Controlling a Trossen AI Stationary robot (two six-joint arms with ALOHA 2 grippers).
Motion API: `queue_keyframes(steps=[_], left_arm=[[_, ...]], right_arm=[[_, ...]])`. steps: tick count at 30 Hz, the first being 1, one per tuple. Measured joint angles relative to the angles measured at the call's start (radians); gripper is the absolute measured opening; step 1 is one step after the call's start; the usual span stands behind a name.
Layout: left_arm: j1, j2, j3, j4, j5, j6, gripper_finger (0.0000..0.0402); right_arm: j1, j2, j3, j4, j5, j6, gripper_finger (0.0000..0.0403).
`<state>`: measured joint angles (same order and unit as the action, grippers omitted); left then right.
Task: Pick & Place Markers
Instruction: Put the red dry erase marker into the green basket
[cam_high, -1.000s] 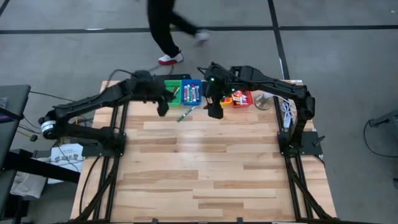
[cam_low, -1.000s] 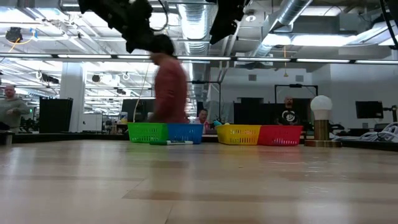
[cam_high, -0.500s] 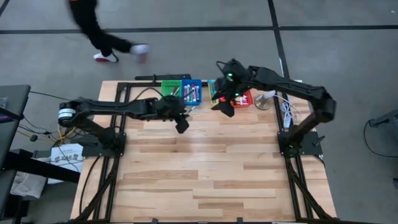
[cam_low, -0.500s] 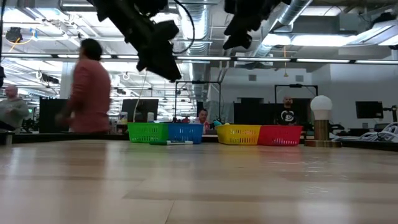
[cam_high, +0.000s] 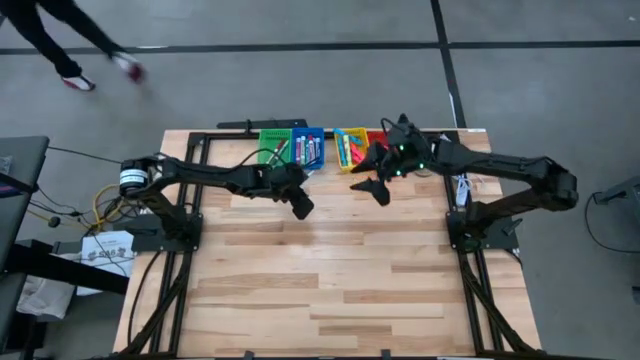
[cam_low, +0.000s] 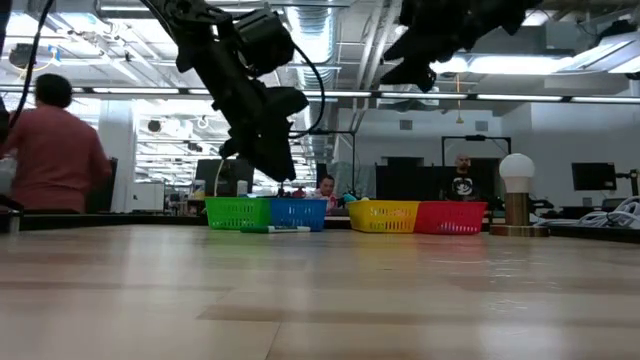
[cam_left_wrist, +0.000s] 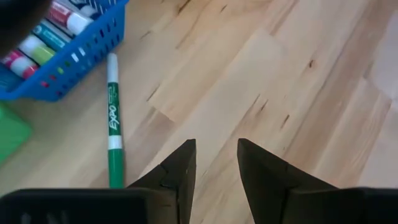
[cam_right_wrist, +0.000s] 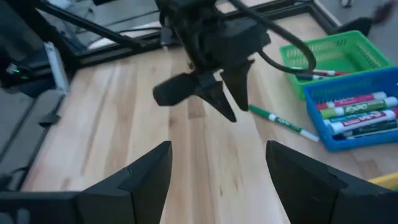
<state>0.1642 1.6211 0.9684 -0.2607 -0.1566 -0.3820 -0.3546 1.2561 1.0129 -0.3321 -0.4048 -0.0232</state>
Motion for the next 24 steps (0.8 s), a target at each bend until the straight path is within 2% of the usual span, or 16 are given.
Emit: queue_keyframes(steps=[3,6,12,20,24], left_arm=[[0.002,0.017,0.0,0.028,0.0,-0.023,0.0117],[0.013,0.041,0.0,0.067,0.0,-0.118,0.0117],[0.039,0.088,0.0,0.071,-0.013,-0.227,0.0117],[0.07,0.092,0.0,0.06,-0.018,-0.211,0.0117],[0.075,0.092,0.0,0.039,-0.075,-0.151,0.0117]], right_arm=[[0.034,-0.009,-0.056,0.039,0.056,0.005,0.0249],[0.064,-0.011,-0.1,0.091,0.093,0.005,0.0249],[0.08,-0.012,-0.119,0.104,0.095,0.008,0.0249],[0.078,-0.012,-0.119,0.103,0.094,0.01,0.0249],[0.078,-0.012,-0.119,0.103,0.094,0.016,0.0249]])
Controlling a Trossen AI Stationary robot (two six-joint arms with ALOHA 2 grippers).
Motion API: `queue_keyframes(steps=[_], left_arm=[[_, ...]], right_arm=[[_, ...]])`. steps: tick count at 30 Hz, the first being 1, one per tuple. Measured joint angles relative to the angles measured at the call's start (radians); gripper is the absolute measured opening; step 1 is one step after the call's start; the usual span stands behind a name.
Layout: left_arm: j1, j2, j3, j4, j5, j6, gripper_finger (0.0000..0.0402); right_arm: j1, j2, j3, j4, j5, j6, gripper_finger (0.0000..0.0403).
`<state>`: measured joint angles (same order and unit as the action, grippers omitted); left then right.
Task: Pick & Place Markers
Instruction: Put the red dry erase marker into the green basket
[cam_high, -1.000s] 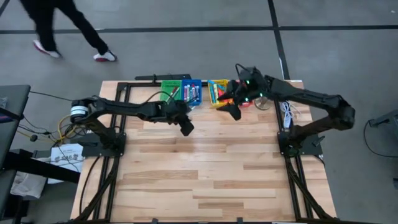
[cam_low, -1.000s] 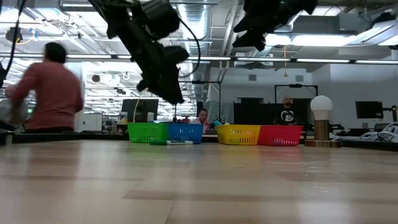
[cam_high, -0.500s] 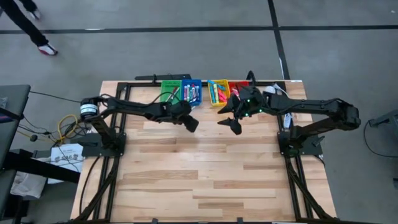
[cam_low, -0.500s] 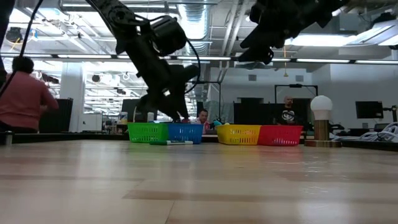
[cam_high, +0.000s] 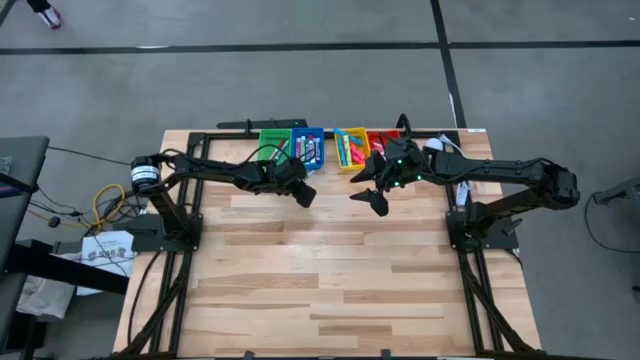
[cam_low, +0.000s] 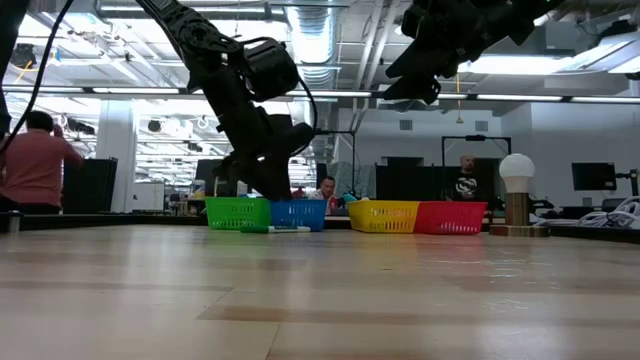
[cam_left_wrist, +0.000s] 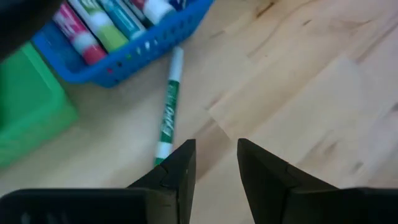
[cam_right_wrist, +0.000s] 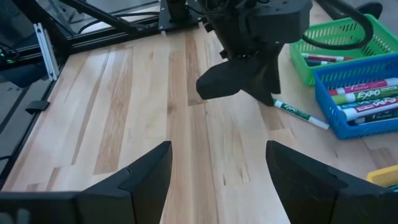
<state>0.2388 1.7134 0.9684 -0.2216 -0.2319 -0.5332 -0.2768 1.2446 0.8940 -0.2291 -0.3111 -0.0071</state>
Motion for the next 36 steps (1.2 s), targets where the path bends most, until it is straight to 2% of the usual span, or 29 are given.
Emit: queue_keyframes(steps=[4,16,23,26,36], left_arm=[[0.004,0.0,0.0,-0.001,-0.029,0.061,0.0117],[0.027,-0.001,-0.008,-0.003,-0.019,0.091,0.0117],[0.028,-0.002,-0.112,0.049,-0.017,0.084,0.0117],[0.034,-0.002,-0.155,0.104,0.023,0.084,0.0117],[0.039,0.013,-0.238,0.181,0.033,0.066,0.0117]], right_arm=[[0.0,0.0,0.0,0.0,0.0,0.008,0.0249],[0.0,0.0,0.0,0.0,0.0,0.033,0.0249],[0.0,0.0,0.0,0.007,0.0,0.034,0.0249],[0.0,0.0,0.0,0.017,0.0,0.035,0.0249],[0.0,0.0,0.0,0.072,-0.001,0.056,0.0249]])
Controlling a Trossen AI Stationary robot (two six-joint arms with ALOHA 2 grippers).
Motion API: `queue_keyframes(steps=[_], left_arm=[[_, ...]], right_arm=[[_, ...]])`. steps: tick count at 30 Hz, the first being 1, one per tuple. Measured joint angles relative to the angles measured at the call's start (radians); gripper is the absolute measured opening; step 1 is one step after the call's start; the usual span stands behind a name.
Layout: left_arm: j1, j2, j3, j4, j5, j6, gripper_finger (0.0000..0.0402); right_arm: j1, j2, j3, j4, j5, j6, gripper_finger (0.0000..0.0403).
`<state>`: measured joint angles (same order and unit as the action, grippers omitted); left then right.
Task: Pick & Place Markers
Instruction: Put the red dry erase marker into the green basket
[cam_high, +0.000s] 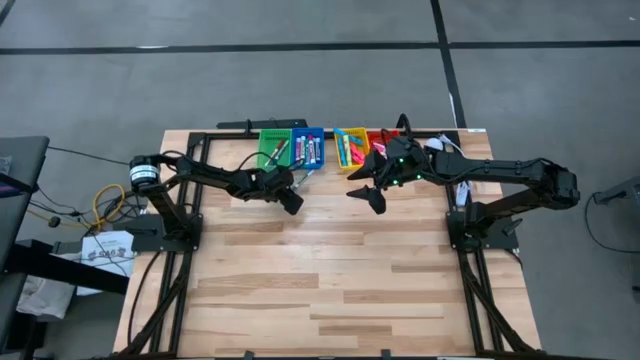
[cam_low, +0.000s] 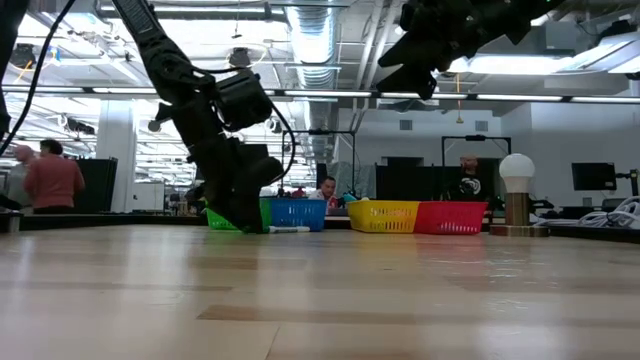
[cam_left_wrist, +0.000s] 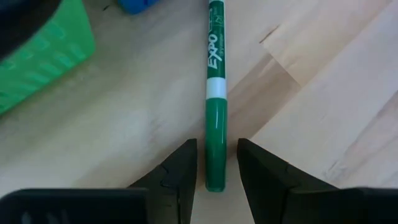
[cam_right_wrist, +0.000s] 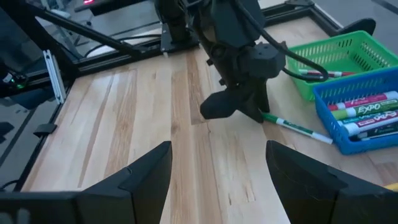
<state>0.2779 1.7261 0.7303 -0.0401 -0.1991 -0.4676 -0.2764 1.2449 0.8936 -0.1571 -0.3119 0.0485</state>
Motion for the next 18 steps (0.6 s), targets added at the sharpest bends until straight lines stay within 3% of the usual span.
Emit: queue_keyframes(steps=[5,11,18], left_arm=[[-0.004,0.012,-0.018,0.008,-0.001,-0.004,0.0101],[-0.03,0.01,-0.022,0.017,-0.002,-0.007,0.0028],[-0.07,0.009,-0.025,0.022,-0.006,-0.009,0.004]], right_arm=[[0.002,0.0,0.0,0.002,-0.002,0.02,0.0249],[0.009,0.0,0.0,0.002,-0.002,0.038,0.0249],[0.038,0.0,0.0,0.007,-0.002,0.041,0.0249]])
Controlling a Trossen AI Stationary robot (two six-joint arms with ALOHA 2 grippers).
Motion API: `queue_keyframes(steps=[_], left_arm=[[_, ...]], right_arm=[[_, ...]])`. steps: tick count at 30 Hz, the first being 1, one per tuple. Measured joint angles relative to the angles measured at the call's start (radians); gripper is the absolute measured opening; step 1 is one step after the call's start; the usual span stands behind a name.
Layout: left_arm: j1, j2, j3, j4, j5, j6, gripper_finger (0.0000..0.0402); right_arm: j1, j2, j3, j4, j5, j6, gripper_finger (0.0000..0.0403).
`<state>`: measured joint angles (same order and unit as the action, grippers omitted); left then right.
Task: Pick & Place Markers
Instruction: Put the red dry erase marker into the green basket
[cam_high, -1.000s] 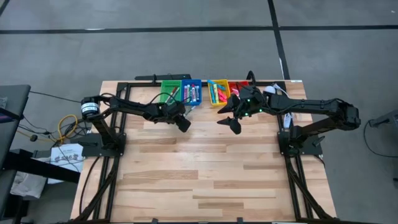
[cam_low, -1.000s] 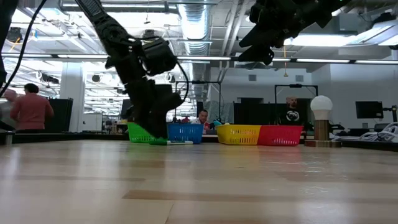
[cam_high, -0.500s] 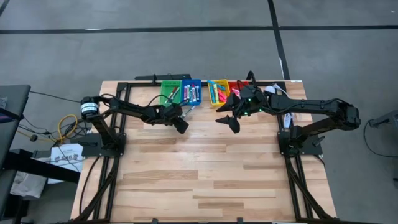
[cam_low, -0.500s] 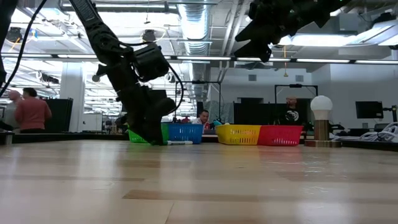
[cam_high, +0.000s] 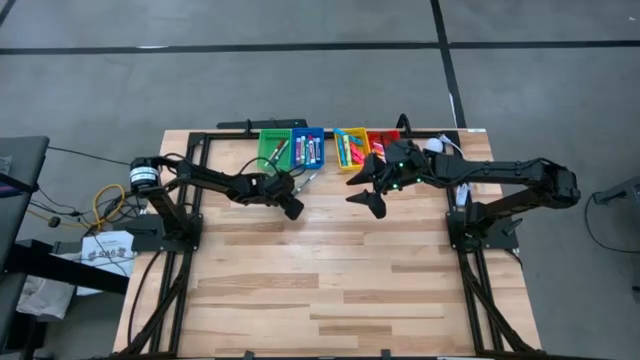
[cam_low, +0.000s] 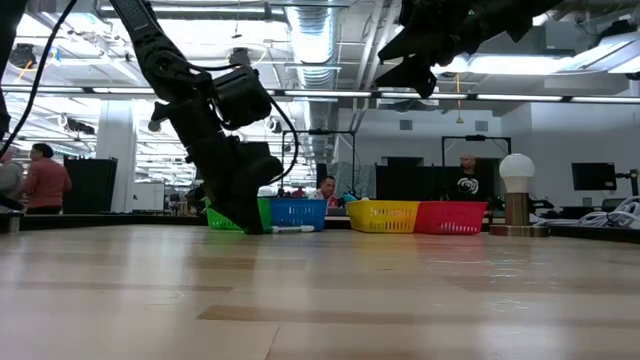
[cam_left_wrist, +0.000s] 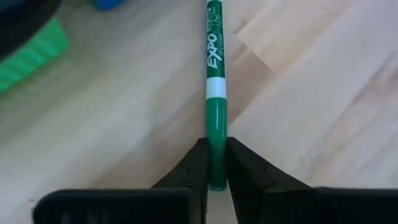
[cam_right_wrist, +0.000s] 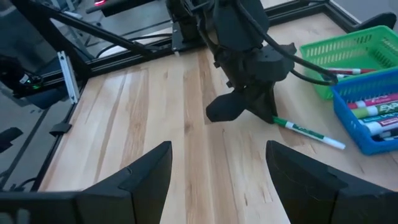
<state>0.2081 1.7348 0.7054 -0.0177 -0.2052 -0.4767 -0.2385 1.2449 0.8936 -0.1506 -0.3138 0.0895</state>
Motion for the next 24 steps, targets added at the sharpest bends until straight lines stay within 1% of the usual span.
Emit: queue_keyframes(steps=[5,12,21,24], left_arm=[[-0.033,-0.01,-0.003,-0.004,0.022,-0.003,0.003],[-0.062,-0.102,-0.011,-0.045,0.073,-0.003,0.003],[-0.071,-0.288,-0.006,-0.019,0.021,0.0,0.003],[-0.07,-0.36,-0.005,-0.019,-0.036,0.001,0.003]], right_arm=[[0.016,0.0,0.0,0.003,0.0,0.0,0.0249],[0.022,0.0,0.0,0.003,0.001,0.016,0.0249],[0.03,0.0,0.0,0.007,0.002,0.023,0.0249],[0.03,0.0,0.0,0.011,0.002,0.034,0.0249]])
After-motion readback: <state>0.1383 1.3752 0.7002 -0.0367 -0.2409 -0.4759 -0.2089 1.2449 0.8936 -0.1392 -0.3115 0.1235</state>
